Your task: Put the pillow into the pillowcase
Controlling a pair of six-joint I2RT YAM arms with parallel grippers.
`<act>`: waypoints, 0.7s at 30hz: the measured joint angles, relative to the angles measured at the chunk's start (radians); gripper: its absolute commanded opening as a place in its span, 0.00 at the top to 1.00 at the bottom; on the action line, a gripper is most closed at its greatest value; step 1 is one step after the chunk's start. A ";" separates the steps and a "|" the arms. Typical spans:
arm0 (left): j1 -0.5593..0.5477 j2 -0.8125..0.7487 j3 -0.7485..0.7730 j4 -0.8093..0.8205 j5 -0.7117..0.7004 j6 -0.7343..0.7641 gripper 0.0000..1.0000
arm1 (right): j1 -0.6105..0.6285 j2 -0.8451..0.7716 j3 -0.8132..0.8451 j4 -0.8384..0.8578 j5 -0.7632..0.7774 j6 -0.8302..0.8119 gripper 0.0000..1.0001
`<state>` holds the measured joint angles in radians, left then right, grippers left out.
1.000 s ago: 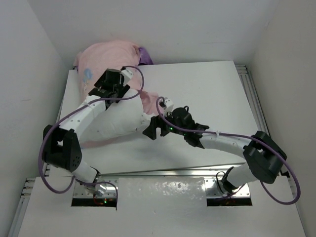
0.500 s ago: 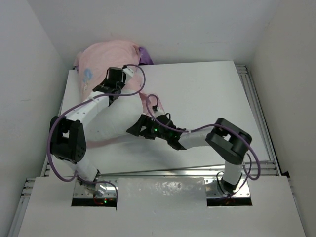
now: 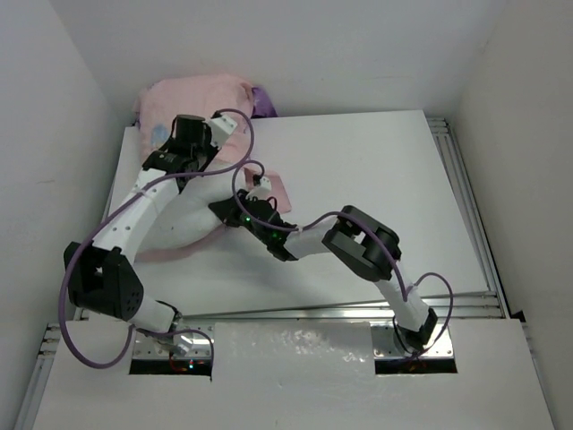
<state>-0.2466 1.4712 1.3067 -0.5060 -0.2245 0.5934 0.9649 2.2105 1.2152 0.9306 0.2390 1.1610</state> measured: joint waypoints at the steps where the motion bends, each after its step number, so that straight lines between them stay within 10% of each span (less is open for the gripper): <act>1: 0.002 -0.002 0.024 -0.030 0.029 0.000 1.00 | 0.000 0.013 0.016 0.014 0.014 -0.040 1.00; 21: -0.027 -0.013 0.573 -0.397 0.286 0.017 1.00 | -0.127 0.169 0.580 0.308 0.119 -0.522 1.00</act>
<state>-0.2733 1.4586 1.8801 -0.9031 0.0612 0.6106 0.8379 2.3795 1.7954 1.2385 0.3584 0.6392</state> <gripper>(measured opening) 0.006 0.089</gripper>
